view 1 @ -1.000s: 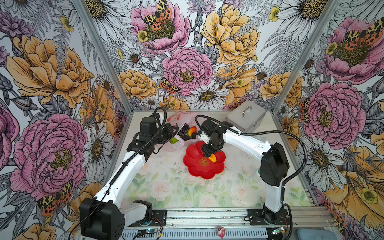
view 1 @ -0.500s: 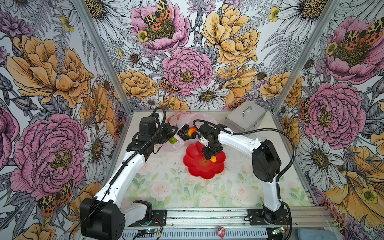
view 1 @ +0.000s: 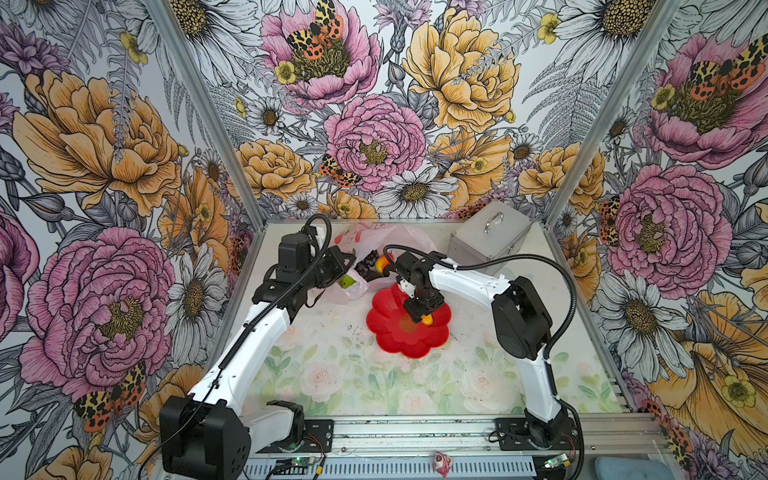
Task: Place the fruits into the plastic bag
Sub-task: 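Lower the right gripper onto the red-yellow mango and grasp it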
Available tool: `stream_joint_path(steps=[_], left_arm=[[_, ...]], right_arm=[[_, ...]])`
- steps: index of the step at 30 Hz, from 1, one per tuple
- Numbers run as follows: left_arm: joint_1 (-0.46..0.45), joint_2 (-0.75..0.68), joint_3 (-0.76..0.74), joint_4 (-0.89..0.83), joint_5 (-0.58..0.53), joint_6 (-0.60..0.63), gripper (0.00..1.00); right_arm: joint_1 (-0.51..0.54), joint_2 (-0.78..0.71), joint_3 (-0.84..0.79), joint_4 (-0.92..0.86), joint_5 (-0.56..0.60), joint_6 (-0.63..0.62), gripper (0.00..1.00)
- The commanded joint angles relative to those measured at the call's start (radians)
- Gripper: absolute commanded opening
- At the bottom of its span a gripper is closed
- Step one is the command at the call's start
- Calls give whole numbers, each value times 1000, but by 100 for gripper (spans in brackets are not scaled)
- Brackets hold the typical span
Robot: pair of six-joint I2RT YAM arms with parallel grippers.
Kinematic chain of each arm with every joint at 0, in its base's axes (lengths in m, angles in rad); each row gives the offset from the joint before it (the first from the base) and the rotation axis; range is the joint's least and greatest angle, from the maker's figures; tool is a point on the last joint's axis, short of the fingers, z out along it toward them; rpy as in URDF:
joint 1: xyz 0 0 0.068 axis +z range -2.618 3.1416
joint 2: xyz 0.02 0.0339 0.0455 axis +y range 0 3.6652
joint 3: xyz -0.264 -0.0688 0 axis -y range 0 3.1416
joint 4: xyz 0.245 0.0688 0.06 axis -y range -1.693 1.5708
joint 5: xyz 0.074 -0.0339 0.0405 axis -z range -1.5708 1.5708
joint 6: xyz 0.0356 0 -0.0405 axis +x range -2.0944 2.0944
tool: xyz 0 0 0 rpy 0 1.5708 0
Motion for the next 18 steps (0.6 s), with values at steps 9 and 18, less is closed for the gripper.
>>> stream_joint_path(steps=[9,18], left_arm=[[15,-2,6,-4,21,20,0],[20,-1,7,-17,27,26,0]], right_arm=[[-1,25,-4,-3,3,16,38],[-1,-84,-65,-3,-129,23,29]])
